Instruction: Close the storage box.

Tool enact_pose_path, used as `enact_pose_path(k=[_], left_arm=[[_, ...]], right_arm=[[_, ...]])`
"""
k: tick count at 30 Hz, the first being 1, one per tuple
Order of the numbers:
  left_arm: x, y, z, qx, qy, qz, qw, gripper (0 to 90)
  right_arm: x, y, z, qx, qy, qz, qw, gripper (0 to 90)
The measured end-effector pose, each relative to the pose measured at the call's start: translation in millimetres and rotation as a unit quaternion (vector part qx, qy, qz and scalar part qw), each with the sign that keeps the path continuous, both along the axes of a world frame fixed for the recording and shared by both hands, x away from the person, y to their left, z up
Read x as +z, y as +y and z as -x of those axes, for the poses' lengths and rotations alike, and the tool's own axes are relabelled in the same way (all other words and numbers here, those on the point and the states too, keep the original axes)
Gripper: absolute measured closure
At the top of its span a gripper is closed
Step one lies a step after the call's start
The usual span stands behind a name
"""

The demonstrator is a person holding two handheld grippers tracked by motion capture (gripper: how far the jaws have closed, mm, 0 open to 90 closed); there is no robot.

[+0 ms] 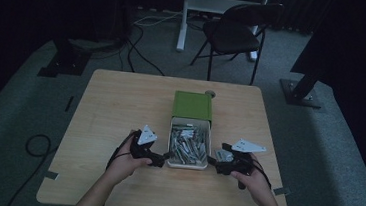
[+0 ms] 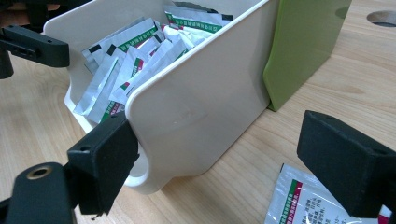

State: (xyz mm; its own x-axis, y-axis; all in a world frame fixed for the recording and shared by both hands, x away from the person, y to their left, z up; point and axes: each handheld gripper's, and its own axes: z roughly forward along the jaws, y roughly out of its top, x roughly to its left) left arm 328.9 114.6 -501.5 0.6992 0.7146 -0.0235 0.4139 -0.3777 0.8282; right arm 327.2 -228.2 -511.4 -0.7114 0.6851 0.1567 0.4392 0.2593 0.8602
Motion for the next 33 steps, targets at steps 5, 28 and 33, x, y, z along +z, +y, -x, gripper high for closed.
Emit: enact_pose_path(k=[5,28,33], left_arm=[[0.5,-0.7,-2.7,0.002,0.000,-0.001,1.0000,2.4],[0.9,0.2,-11.6,0.010,0.003,0.003,0.9999,2.4],[1.1,-0.3,-14.2,0.013,0.001,0.001,0.9999,2.4]], right_arm=[[-1.0,-0.5,-0.3,-0.005,0.002,-0.004,1.0000,12.4],[1.5,2.3,-8.9,-0.015,0.002,0.002,0.9999,12.4],[1.6,2.6,-11.7,-0.017,0.002,0.003,0.9999,12.4]])
